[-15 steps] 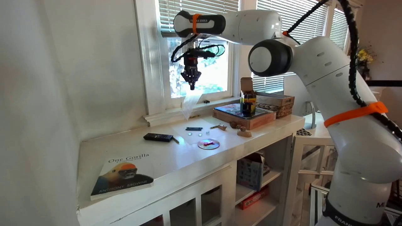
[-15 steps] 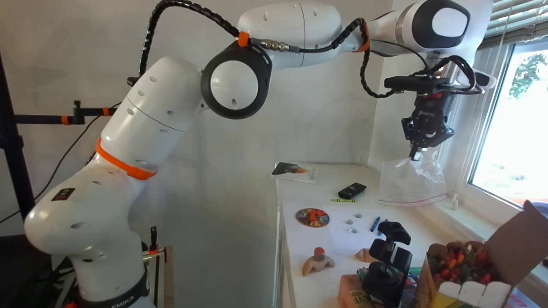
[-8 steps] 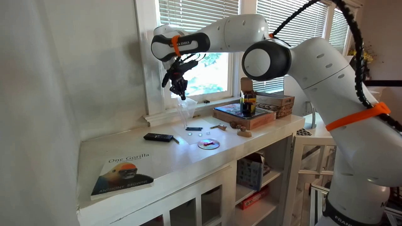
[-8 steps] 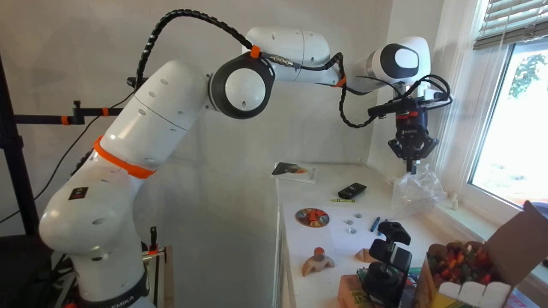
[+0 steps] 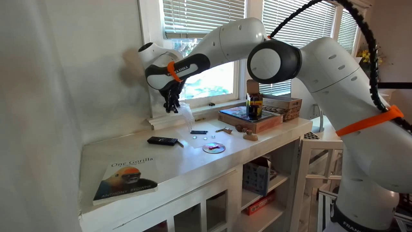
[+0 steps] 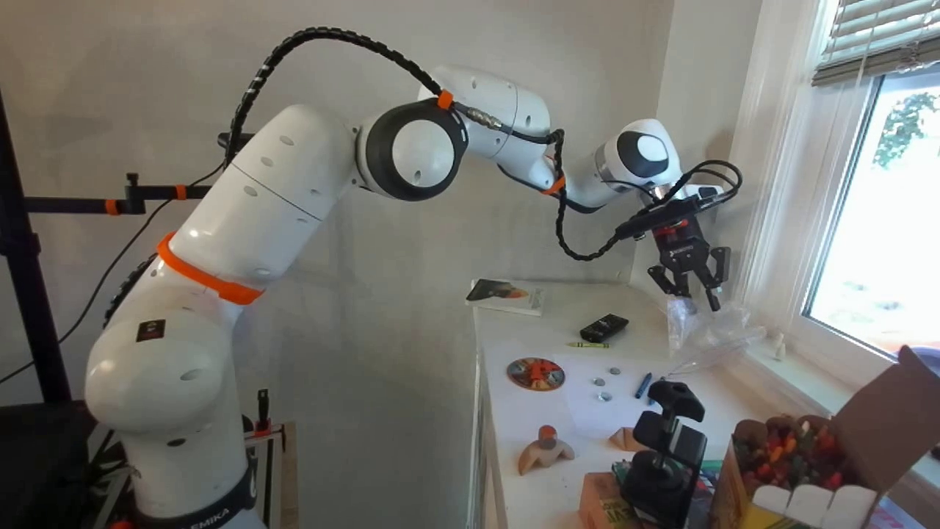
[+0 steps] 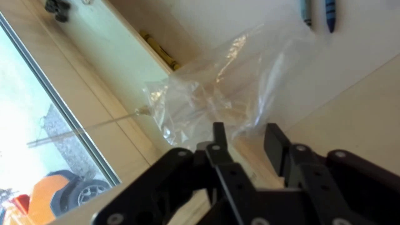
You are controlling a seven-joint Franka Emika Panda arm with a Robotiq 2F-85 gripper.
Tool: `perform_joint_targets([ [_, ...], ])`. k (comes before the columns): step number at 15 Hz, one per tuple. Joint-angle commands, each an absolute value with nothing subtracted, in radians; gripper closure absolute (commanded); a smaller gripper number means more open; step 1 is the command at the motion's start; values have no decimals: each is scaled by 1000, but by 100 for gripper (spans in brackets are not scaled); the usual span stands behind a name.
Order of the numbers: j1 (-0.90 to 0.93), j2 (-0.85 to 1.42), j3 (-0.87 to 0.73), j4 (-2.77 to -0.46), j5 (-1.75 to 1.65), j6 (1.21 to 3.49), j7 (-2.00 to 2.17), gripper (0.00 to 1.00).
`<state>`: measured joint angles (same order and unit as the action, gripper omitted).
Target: Pick up the plastic bag and shake it
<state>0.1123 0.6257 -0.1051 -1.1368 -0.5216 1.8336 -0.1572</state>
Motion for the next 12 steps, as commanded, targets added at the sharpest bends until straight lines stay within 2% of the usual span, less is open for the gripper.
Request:
perform_joint_targets([
  [1,84,531,-38,-1269,-439,1927,-194,28],
  [5,41,421,35,-1349,-258,1944,-254,0],
  [12,-60,221,45,-1412,93,1683,-295,0],
])
